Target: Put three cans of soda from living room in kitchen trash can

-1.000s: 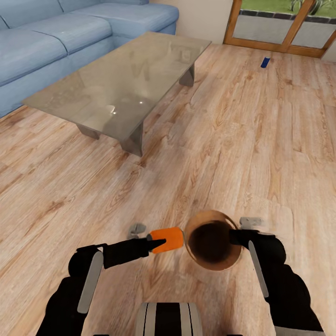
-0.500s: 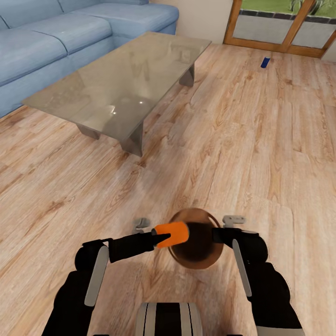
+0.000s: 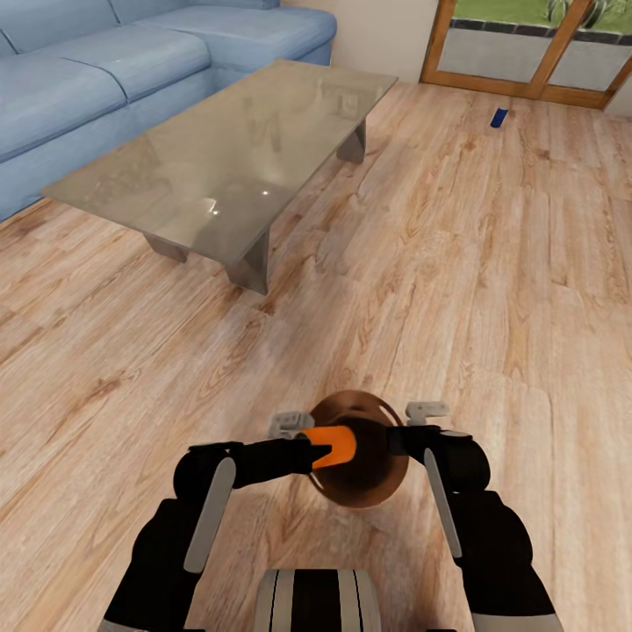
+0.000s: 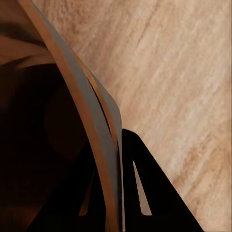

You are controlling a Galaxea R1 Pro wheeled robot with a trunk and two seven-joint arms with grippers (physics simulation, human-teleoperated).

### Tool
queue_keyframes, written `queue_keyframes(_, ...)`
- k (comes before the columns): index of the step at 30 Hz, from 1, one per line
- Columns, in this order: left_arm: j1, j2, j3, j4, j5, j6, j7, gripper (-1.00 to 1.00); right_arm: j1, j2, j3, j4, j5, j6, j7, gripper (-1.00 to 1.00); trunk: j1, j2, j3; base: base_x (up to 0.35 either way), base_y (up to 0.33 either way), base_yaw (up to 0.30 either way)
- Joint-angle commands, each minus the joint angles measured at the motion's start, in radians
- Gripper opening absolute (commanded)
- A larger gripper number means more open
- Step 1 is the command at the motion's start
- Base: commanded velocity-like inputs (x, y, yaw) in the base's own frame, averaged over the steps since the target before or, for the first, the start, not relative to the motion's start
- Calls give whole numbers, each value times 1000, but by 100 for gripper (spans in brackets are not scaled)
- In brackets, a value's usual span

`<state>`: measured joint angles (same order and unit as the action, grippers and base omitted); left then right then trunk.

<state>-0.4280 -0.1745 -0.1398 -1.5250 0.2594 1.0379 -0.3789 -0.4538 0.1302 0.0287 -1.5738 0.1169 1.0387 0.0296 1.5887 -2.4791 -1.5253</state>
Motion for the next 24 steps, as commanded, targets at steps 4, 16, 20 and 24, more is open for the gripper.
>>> queue_keyframes(4, -13, 0, -4, 4, -5, 0, 30, -100, 0, 1, 7, 0, -39, 0, 4, -100, 0, 0, 0, 0, 0, 0)
queue_keyframes(16, -82, 0, -113, 90, 32, -3, 219, -100, 0, 4, 35, 0, -38, 0, 6, -100, 0, 0, 0, 0, 0, 0)
queue_keyframes(20, -85, 0, -119, 103, 96, -4, 291, -100, 0, 30, 38, 0, -37, 1, 5, -100, 0, 0, 0, 0, 0, 0)
queue_keyframes(24, -89, 0, -145, 104, 144, -4, 361, -100, 0, 38, 38, 0, -37, 3, 4, -100, 0, 0, 0, 0, 0, 0)
